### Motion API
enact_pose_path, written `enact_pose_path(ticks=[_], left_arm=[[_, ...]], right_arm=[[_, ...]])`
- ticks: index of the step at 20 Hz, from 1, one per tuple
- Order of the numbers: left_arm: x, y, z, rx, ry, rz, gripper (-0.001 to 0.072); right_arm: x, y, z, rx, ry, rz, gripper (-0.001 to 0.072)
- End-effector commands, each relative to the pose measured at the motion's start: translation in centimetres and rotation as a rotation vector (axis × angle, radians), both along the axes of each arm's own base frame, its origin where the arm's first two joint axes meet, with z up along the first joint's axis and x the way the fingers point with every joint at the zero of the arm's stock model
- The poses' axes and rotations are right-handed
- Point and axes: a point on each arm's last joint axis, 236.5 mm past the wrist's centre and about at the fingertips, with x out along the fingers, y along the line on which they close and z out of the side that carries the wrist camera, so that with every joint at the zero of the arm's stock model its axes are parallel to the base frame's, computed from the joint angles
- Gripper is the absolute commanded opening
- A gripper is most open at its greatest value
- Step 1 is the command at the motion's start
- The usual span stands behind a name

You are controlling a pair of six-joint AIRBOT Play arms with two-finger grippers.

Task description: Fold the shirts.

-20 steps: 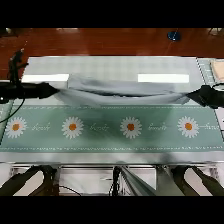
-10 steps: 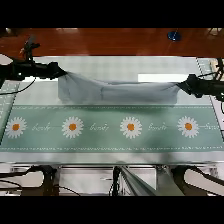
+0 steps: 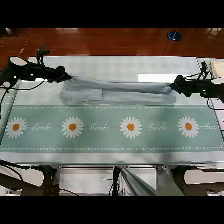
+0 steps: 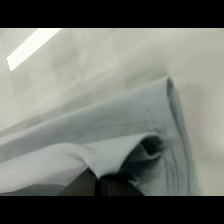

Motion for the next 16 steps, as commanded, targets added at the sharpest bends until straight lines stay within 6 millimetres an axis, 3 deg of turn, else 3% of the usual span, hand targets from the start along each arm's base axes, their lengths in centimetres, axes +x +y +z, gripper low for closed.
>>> enact_pose_path(ticks=[1, 3, 4, 5, 6, 8, 10, 12, 13, 14, 16], left_arm=[[-0.1, 0.0, -2.4, -0.006, 0.048, 0.001, 0.0025], [-0.1, 0.1, -3.0, -0.004, 0.054, -0.003, 0.0063], [-0.2, 0.0, -3.3, 0.000, 0.053, -0.017, 0.0208], [-0.3, 0.0, -3.5, 0.000, 0.058, -0.020, 0.0416], [-0.6, 0.6, -3.5, 0.012, 0.063, -0.027, 0.0608], [-1.8, 3.9, -3.1, 0.105, 0.091, -0.073, 0.0611], [-3.6, 10.2, -2.8, 0.266, 0.190, -0.018, 0.0596], [-5.3, 14.7, -1.9, 0.367, 0.244, 0.042, 0.0596], [-5.7, 15.3, -1.3, 0.365, 0.248, 0.051, 0.0596], [-6.0, 15.3, -0.9, 0.359, 0.251, 0.051, 0.0596], [-6.4, 14.5, -0.6, 0.352, 0.262, 0.027, 0.0596]], right_arm=[[0.6, -0.8, -1.7, -0.020, 0.011, -0.029, 0.0026], [0.9, -1.3, -1.9, -0.037, 0.002, -0.047, 0.0028], [1.0, -1.5, -1.9, -0.041, 0.000, -0.052, 0.0106], [1.0, -1.4, -1.7, -0.038, -0.002, -0.049, 0.0302], [0.9, -1.6, -1.1, -0.043, -0.011, -0.029, 0.0427], [0.6, -3.6, 1.9, -0.097, -0.042, 0.024, 0.0493], [-0.5, -7.6, 4.9, -0.188, -0.016, 0.012, 0.0493], [-2.7, -10.7, 5.7, -0.277, 0.086, 0.046, 0.0493], [-3.5, -11.1, 5.5, -0.292, 0.128, 0.077, 0.0499], [-4.0, -10.7, 5.0, -0.272, 0.157, 0.099, 0.0563], [-4.3, -8.4, 3.4, -0.160, 0.189, 0.154, 0.0594]])
